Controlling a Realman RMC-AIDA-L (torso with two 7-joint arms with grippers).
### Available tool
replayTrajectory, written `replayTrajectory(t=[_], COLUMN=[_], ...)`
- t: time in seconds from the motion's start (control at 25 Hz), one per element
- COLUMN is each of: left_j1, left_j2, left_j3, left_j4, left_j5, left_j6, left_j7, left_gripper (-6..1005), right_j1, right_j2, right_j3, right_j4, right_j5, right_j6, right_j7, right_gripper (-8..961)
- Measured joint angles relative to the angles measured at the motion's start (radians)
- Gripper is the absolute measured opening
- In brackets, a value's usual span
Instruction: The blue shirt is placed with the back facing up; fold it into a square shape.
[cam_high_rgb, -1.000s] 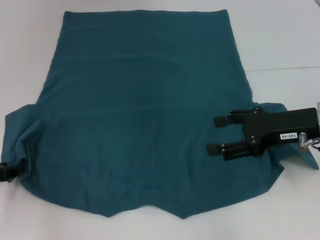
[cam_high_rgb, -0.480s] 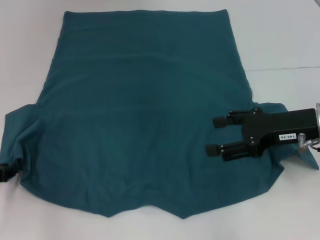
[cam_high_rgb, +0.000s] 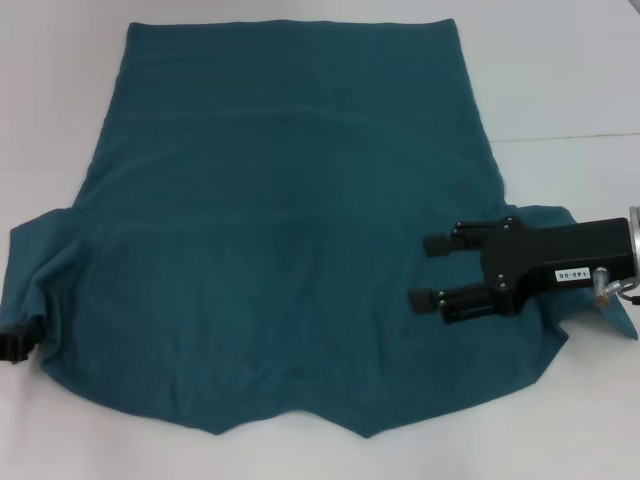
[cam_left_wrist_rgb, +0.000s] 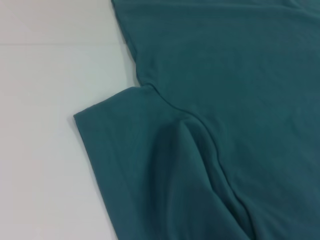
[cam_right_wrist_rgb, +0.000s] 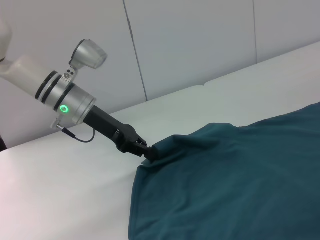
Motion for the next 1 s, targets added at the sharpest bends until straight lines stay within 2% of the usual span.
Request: replayTrajectory(t=[0.24, 0.52, 1.0], left_j1=[-0.001, 0.003, 0.006], left_j2=[0.0, -0.002, -0.002], left_j3=[-0.003, -0.007, 0.007], left_j4=[0.0, 0.01, 0.13], left_j5=[-0.002, -0.002, -0.002], left_j6=[-0.015, -0.035, -0.025], left_j7=[-0.006, -0.011, -0.023], left_gripper=[37, 37, 37], right_j1=[-0.002, -0.003, -0.006], right_j2=[0.002, 0.003, 0.01], right_j3=[0.0, 0.0, 0.001], right_j4=[0.0, 0.0, 0.0], right_j5=[0.0, 0.0, 0.0], right_j6=[0.002, 0.005, 0.01], right_j7=[0.0, 0.0, -0.003], right_gripper=[914, 914, 914])
